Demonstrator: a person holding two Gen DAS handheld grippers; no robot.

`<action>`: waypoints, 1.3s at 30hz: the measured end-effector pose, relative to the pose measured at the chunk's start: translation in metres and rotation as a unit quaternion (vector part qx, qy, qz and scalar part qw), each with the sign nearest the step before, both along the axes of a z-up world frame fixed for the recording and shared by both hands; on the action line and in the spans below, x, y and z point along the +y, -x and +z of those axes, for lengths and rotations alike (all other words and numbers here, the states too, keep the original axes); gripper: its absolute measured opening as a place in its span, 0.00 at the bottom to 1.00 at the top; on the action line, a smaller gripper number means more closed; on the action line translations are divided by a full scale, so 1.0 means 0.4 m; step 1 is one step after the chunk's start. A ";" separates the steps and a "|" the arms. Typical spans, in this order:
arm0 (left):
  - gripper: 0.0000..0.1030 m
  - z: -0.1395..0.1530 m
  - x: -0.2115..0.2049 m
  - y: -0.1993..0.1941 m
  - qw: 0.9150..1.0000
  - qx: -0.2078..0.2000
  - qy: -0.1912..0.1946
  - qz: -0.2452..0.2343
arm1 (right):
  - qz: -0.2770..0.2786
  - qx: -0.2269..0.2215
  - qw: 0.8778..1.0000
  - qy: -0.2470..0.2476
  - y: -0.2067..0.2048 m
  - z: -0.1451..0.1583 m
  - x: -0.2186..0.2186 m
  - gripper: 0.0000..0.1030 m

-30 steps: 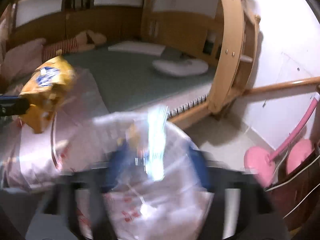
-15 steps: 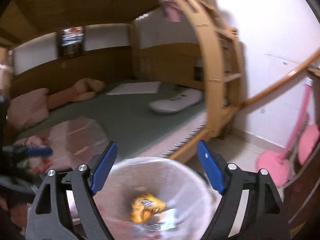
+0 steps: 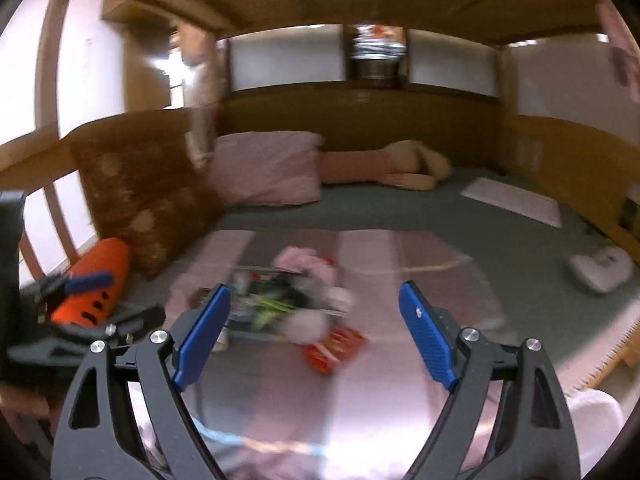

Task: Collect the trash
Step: 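Return both tools over the trash pile on the bed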

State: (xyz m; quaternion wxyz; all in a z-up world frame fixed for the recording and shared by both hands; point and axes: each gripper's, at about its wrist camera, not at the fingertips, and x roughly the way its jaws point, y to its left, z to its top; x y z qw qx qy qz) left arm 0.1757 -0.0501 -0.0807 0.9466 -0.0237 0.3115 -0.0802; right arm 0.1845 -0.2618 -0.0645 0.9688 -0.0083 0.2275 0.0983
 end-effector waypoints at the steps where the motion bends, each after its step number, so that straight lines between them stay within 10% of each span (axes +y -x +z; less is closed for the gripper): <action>1: 0.96 -0.013 0.033 -0.002 1.000 0.006 0.006 0.008 | -0.004 -0.004 1.000 0.006 -0.006 -0.017 0.025 0.82; 6: 0.96 -0.080 0.075 -0.013 0.998 0.051 0.040 0.027 | 0.012 0.048 0.998 0.044 -0.034 -0.131 0.075 0.82; 39: 0.96 -0.111 0.047 -0.024 0.998 0.060 0.016 0.021 | 0.011 0.038 0.999 0.025 -0.023 -0.107 0.044 0.82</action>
